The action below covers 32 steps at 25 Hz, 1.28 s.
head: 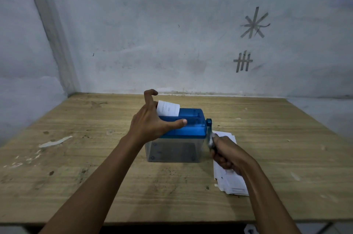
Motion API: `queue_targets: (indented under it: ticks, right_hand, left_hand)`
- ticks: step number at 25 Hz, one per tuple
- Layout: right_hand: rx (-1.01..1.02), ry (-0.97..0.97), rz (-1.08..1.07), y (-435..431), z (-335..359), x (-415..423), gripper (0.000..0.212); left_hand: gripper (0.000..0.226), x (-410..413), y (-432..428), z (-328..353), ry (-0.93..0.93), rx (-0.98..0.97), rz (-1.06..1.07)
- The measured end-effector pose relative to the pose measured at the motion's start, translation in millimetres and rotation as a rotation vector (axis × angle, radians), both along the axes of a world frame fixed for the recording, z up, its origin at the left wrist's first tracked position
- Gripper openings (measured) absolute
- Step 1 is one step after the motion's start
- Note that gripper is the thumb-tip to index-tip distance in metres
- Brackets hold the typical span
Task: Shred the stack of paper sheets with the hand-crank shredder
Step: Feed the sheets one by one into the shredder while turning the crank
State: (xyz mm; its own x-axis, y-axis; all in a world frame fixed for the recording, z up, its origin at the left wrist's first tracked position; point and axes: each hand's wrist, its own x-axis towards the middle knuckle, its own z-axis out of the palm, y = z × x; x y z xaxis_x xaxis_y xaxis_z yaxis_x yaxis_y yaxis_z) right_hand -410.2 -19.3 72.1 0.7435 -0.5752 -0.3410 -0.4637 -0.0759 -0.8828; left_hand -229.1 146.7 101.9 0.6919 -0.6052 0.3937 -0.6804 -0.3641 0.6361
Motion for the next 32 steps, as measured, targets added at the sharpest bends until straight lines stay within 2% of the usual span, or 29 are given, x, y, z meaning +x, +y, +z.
queue_targets:
  ticks: [2,4,6,9,12,14,19,23,26,29,32]
  right_hand:
    - [-0.123,-0.096,0.036,6,14,-16,0.046]
    - [-0.330,-0.237,0.039,14,30,-20,0.051]
    - [-0.457,-0.369,-0.035,18,41,-14,0.057]
    - [-0.565,-0.417,-0.186,15,52,5,0.066]
    - [-0.641,-0.393,-0.235,2,69,33,0.064]
    - [-0.591,-0.382,-0.221,-12,75,52,0.056]
    - [-0.268,-0.293,-0.218,-43,58,91,0.039]
    - [-0.037,-0.223,-0.225,-50,29,101,0.022]
    - [0.024,-0.229,-0.231,-54,25,102,0.018]
    - [0.119,-0.155,-0.219,-50,9,96,0.019]
    - [0.162,-0.177,-0.304,-43,1,86,0.012]
  left_hand:
    - [0.113,2,-2,1,0.003,0.021,-0.003]
    - [0.110,3,-3,1,-0.009,0.029,-0.011]
    - [0.107,4,-2,0,-0.013,0.026,-0.028]
    - [0.106,5,-1,-2,0.010,0.019,-0.058]
    - [0.108,6,-2,-1,0.039,-0.013,-0.077]
    - [0.111,6,-2,-1,0.059,-0.028,-0.095]
    - [0.119,5,-3,0,0.091,-0.043,-0.092]
    - [0.116,13,-3,6,0.090,0.070,-0.073]
    - [0.114,12,-2,8,0.061,0.104,-0.059]
    - [0.101,6,-1,5,0.037,0.062,0.005]
    - [0.099,2,-2,5,0.023,0.069,0.042]
